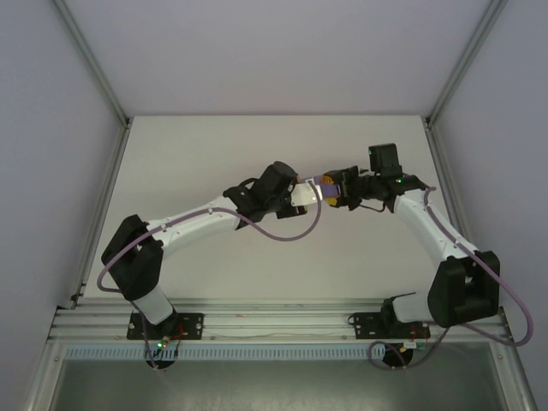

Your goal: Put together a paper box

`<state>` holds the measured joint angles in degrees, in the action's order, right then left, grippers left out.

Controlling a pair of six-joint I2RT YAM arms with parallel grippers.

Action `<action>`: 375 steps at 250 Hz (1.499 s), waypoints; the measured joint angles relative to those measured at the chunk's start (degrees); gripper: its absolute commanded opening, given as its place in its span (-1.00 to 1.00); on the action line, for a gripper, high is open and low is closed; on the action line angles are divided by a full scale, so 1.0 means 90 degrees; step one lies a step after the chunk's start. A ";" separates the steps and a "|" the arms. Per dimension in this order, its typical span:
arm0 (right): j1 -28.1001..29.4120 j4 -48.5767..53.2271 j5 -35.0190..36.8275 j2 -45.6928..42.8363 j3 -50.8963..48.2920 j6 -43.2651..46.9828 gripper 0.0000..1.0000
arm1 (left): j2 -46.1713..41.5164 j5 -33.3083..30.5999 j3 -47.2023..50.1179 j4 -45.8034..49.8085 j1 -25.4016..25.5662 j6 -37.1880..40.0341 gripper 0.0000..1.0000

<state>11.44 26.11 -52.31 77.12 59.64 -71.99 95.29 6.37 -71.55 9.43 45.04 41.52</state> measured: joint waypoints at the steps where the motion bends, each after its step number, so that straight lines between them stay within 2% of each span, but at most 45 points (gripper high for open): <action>1: 0.0000 0.0000 0.0002 -0.0002 -0.0002 -0.0002 -0.28 | 0.0000 -0.0002 0.0000 -0.0002 0.0000 -0.0007 0.06; 13: 0.0000 -0.0002 0.0007 -0.0036 -0.0034 -0.0070 -0.24 | 0.0000 -0.0058 0.0000 -0.0019 0.0005 0.0061 -0.01; 27: 0.0000 -0.0002 0.0022 -0.0073 -0.0039 -0.0143 -0.06 | 0.0000 -0.0097 0.0000 -0.0032 0.0027 0.0097 -0.08; 55: -0.0002 -0.0097 0.0044 -0.0253 -0.0175 -0.0209 0.15 | -0.0002 -0.0102 0.0000 -0.0046 0.0039 0.0170 -0.19; 82: -0.0002 -0.0204 0.0063 -0.0503 -0.0289 -0.0189 0.66 | -0.0002 -0.0143 0.0000 0.0090 0.0034 0.0182 -0.21; 94: -0.0005 -0.0197 0.0136 -0.0600 -0.0296 -0.0141 1.00 | -0.0002 -0.0151 -0.0002 0.0119 0.0022 0.0180 -0.21; 125: -0.0017 0.0194 0.0767 -0.0826 -0.0107 0.0789 0.99 | -0.0002 -0.0061 -0.0007 0.0340 -0.0066 0.0175 -0.21; 158: -0.0053 0.0670 0.2494 -0.1207 0.0471 0.2999 0.99 | 0.0012 0.0369 -0.0204 0.1039 -0.0308 0.0165 -0.31; 173: -0.0073 0.0396 0.3104 -0.1729 0.0240 0.4085 0.99 | 0.0061 0.0634 -0.0393 0.1379 -0.0442 0.0163 -0.28; 186: -0.0087 0.0005 0.3313 -0.2278 -0.0221 0.4877 0.99 | 0.0153 0.0967 -0.0585 0.1702 -0.0561 0.0192 -0.24; 210: -0.0087 -0.0420 0.3121 -0.2973 -0.1035 0.6130 0.99 | 0.0391 0.1583 -0.0901 0.2312 -0.0760 0.0347 -0.23; 236: -0.0087 -0.0435 0.2669 -0.2982 -0.1156 0.7082 1.00 | 0.0833 0.1972 -0.1188 0.2934 -0.0850 0.0566 -0.23; 276: -0.0080 -0.0024 0.1974 -0.2365 -0.1013 0.8507 0.91 | 0.1678 0.2351 -0.1717 0.3718 -0.0852 0.0758 -0.20; 304: -0.0036 0.0459 0.1668 -0.1868 -0.0816 0.9360 0.86 | 0.1877 0.2526 -0.2028 0.3949 -0.0894 0.0901 -0.20; 375: 0.0090 0.1158 0.1700 -0.0738 -0.0267 1.0299 0.46 | 0.2023 0.2798 -0.2212 0.4199 -0.0981 0.1054 -0.20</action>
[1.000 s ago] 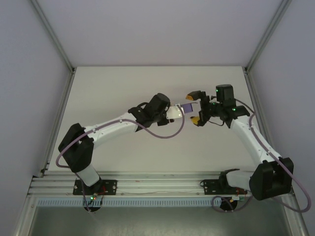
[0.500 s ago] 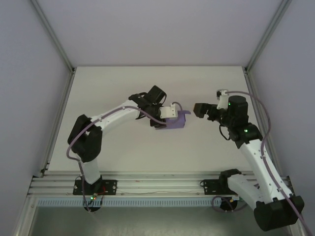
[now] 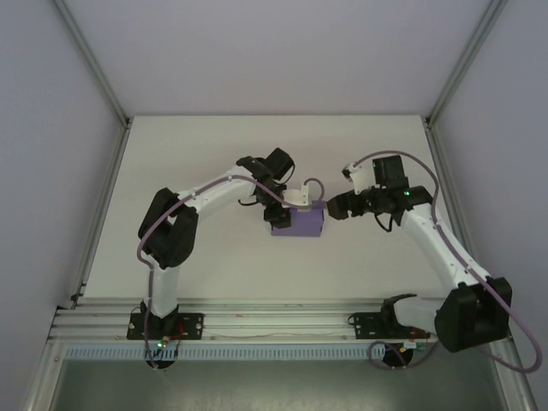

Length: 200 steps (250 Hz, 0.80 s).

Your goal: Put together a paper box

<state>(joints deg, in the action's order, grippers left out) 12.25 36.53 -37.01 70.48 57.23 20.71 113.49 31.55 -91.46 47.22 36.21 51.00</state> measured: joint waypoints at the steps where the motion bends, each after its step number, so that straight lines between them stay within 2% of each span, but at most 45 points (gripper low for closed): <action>1: 0.0000 0.0002 -0.0005 0.0015 0.0007 0.0015 0.46 | 0.0000 0.0000 0.0000 0.0000 0.0000 0.0002 -0.20; 24: 0.0066 0.0090 -0.0007 0.0393 0.0187 0.0236 0.42 | 0.0000 0.0002 0.0000 0.0012 0.0000 0.0015 -0.20; 87: 0.0165 0.0313 -0.0015 0.1251 0.0568 0.0707 -0.08 | 0.0022 0.0000 -0.0051 0.0068 0.0000 0.0015 -0.20; 121: 0.0165 0.0379 -0.0102 0.1430 0.0668 0.0865 -0.22 | 0.0027 0.0002 -0.0061 0.0078 0.0000 0.0015 -0.20; 172: 0.0199 0.0738 -0.0311 0.1870 0.0998 0.1100 -0.73 | 0.0068 -0.0002 -0.0143 0.0153 0.0000 0.0005 -0.21; 187: 0.0209 0.0826 -0.0401 0.1945 0.1083 0.1161 -0.99 | 0.0102 0.0000 -0.0185 0.0163 -0.0012 -0.0010 -0.20; 200: 0.0243 0.0879 -0.0440 0.1950 0.1110 0.1110 -1.00 | 0.0119 0.0007 -0.0204 0.0168 -0.0024 -0.0007 -0.20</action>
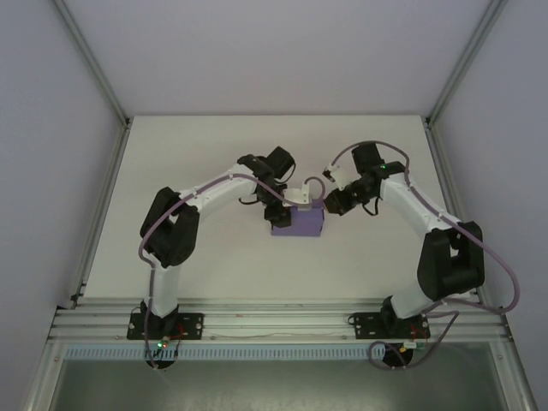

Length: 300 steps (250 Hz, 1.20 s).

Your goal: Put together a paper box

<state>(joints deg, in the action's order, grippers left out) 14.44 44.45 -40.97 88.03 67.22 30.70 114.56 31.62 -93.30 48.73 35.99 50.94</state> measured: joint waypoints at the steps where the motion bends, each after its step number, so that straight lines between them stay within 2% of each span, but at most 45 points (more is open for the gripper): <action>1: 0.0000 0.0002 0.0000 0.0000 0.0000 0.0019 -1.00 | 0.0000 0.0002 0.0000 0.0000 0.0000 -0.0002 -0.20; 44: 0.0058 -0.0051 0.0075 -0.0078 -0.0056 -0.0151 -1.00 | 0.0056 0.0012 -0.0097 0.0087 -0.0012 -0.0007 -0.21; 68: 0.0189 -0.0335 0.0340 -0.0291 -0.0274 -0.0612 -1.00 | 0.0092 0.0015 -0.0165 0.0141 -0.0015 -0.0053 -0.21; 132: 0.0901 -0.2144 0.1928 -0.1219 -0.1491 -0.3509 -1.00 | 0.0095 0.0015 -0.0121 -0.0051 -0.0012 -0.0537 -0.21; 172: 0.1316 -0.3169 0.2773 -0.1651 -0.2220 -0.4580 -1.00 | 0.0087 0.0015 -0.0041 -0.0245 -0.0012 -0.0753 -0.20; 232: 0.1644 -0.4005 0.3534 -0.2079 -0.2922 -0.4728 -1.00 | -0.0049 -0.0063 0.0172 -0.0454 0.0032 -0.0797 -0.20; 300: 0.1685 -0.4269 0.3725 -0.2242 -0.3181 -0.4374 -1.00 | -0.0080 -0.0126 0.0245 -0.0602 0.0085 -0.0794 -0.21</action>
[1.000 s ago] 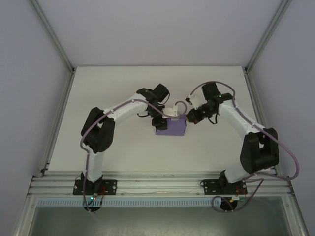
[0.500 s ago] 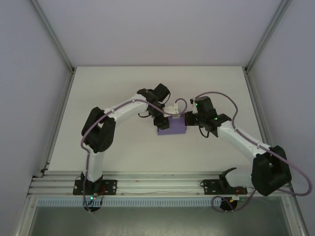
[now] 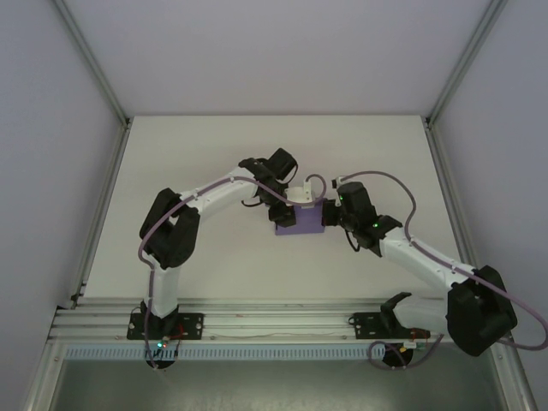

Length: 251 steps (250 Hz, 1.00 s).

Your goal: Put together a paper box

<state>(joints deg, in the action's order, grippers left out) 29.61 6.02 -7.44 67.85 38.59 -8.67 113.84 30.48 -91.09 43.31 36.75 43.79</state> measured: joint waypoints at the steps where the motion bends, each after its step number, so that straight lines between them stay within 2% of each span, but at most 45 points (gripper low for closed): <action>1: 0.0000 0.0002 0.0000 0.0000 0.0000 0.0002 -1.00 | -0.0002 -0.0002 0.0000 0.0000 0.0000 -0.0002 -0.21; 76: 0.0029 0.0284 0.0119 0.0007 0.0134 0.0503 -1.00 | -0.0005 -0.0044 0.0005 -0.0010 0.0002 0.0073 -0.21; 136: 0.0063 0.0097 0.0041 -0.0046 0.0007 0.0474 -1.00 | -0.0005 -0.0051 0.0005 -0.0007 0.0000 0.0073 -0.21; 251: 0.0442 -0.0068 0.0539 -0.0172 -0.0185 0.0335 -1.00 | -0.0090 -0.0080 0.0109 0.0017 -0.0019 0.0316 -0.21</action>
<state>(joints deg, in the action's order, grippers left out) 33.58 5.41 -2.59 66.30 36.93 -5.65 113.03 29.76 -90.11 43.46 36.58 46.63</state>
